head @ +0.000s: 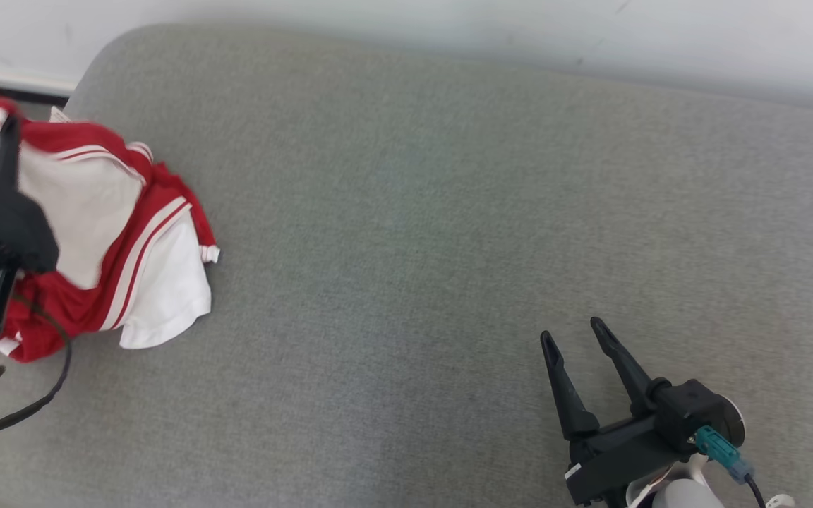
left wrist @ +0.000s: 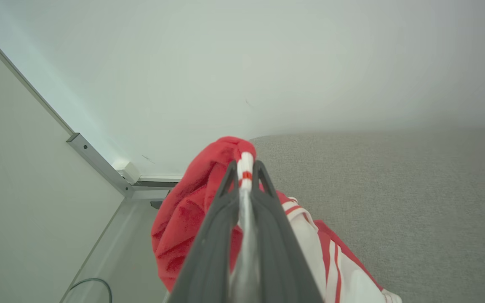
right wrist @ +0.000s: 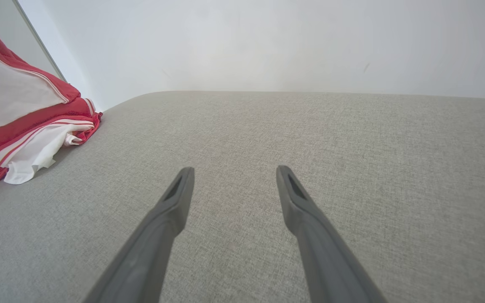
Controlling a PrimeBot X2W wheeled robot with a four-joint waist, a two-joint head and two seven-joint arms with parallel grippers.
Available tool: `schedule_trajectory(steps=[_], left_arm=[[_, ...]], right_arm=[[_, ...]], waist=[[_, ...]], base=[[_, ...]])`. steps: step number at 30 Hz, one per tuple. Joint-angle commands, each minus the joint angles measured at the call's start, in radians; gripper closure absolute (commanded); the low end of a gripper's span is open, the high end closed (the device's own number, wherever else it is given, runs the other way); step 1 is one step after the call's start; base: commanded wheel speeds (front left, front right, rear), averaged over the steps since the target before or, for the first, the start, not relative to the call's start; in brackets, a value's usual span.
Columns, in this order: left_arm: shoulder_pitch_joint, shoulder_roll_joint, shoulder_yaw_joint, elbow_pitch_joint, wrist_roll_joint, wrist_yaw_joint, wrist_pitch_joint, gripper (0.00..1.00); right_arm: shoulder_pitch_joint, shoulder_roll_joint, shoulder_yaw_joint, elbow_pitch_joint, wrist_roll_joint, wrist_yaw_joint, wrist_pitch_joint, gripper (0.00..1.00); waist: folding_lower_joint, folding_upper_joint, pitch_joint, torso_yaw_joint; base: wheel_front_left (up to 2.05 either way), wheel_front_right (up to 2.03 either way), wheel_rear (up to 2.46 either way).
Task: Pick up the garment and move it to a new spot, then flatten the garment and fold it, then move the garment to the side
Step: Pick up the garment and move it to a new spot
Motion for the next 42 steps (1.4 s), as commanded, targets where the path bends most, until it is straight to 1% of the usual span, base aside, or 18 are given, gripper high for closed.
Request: schedule_trajectory(steps=[1, 7, 10, 11, 13, 14, 19, 23, 28, 30, 34, 37, 42], left_arm=[[-0.023, 0.005, -0.034, -0.031, -0.003, 0.002, -0.006, 1.0], [-0.06, 0.008, -0.172, -0.147, -0.022, 0.002, -0.022, 1.0], [-0.068, -0.01, -0.231, -0.2, -0.047, 0.002, -0.036, 1.0], [-0.068, -0.027, -0.261, -0.23, -0.062, 0.002, -0.054, 1.0], [-0.068, -0.046, -0.283, -0.255, -0.076, 0.002, -0.085, 1.0], [-0.068, -0.046, -0.283, -0.255, -0.076, 0.002, -0.085, 1.0], [-0.035, -0.118, -0.336, -0.278, -0.107, 0.002, -0.137, 1.0], [-0.001, -0.188, -0.348, -0.255, -0.131, 0.002, -0.165, 1.0], [0.035, -0.263, -0.402, -0.233, -0.133, 0.002, -0.183, 1.0], [0.039, -0.294, -0.409, -0.232, -0.128, 0.002, -0.184, 1.0], [0.049, -0.355, -0.388, -0.258, -0.101, 0.002, -0.183, 1.0], [0.053, -0.382, -0.349, -0.268, -0.078, 0.002, -0.183, 1.0], [0.048, -0.415, -0.275, -0.276, -0.008, 0.002, -0.184, 1.0]], right_arm=[[0.014, 0.011, 0.001, 0.004, 0.01, -0.002, -0.001, 0.0], [0.034, 0.039, 0.001, 0.01, 0.016, -0.002, -0.001, 0.0], [0.044, 0.047, -0.002, 0.012, 0.017, -0.002, -0.001, 0.0], [0.049, 0.052, -0.005, 0.012, 0.018, -0.002, -0.001, 0.0], [0.053, 0.057, -0.013, 0.014, 0.021, -0.002, -0.001, 0.0], [0.053, 0.057, -0.013, 0.014, 0.021, -0.002, -0.001, 0.0], [0.05, 0.061, -0.019, 0.014, 0.018, -0.002, -0.001, 0.0], [0.048, 0.066, -0.026, 0.016, 0.018, -0.002, -0.001, 0.0], [0.059, 0.078, -0.026, 0.017, 0.022, -0.002, -0.001, 0.0], [0.06, 0.081, -0.022, 0.021, 0.025, -0.002, -0.001, 0.0], [0.047, 0.084, -0.017, 0.026, 0.024, -0.002, -0.001, 0.0], [0.031, 0.086, -0.006, 0.024, 0.024, -0.002, -0.001, 0.0], [0.019, 0.088, -0.003, 0.021, 0.028, -0.002, -0.001, 0.0]], waist=[[0.0001, 0.0, -0.046, -0.036], [0.0001, 0.0, -0.093, -0.099], [0.0001, 0.0, -0.107, -0.14], [0.0001, 0.0, -0.115, -0.171], [0.0001, 0.0, -0.115, -0.202], [0.0001, 0.0, -0.115, -0.202], [0.0001, 0.0, -0.109, -0.276], [0.0001, 0.0, -0.11, -0.334], [0.0001, 0.0, -0.115, -0.392], [0.0001, 0.0, -0.113, -0.414], [0.0001, 0.0, -0.099, -0.458], [0.0001, 0.0, -0.086, -0.499], [0.0001, 0.0, -0.063, -0.56]], base=[[0.0, 0.0, 0.0], [0.0, 0.0, 0.0], [0.0, 0.0, 0.0], [0.0, 0.0, 0.0], [0.0, 0.0, 0.0], [0.0, 0.0, 0.0], [0.0, 0.0, 0.0], [0.0, 0.0, 0.0], [0.0, 0.0, 0.0], [0.0, 0.0, 0.0], [0.0, 0.0, 0.0], [0.0, 0.0, 0.0], [0.0, 0.0, 0.0]])
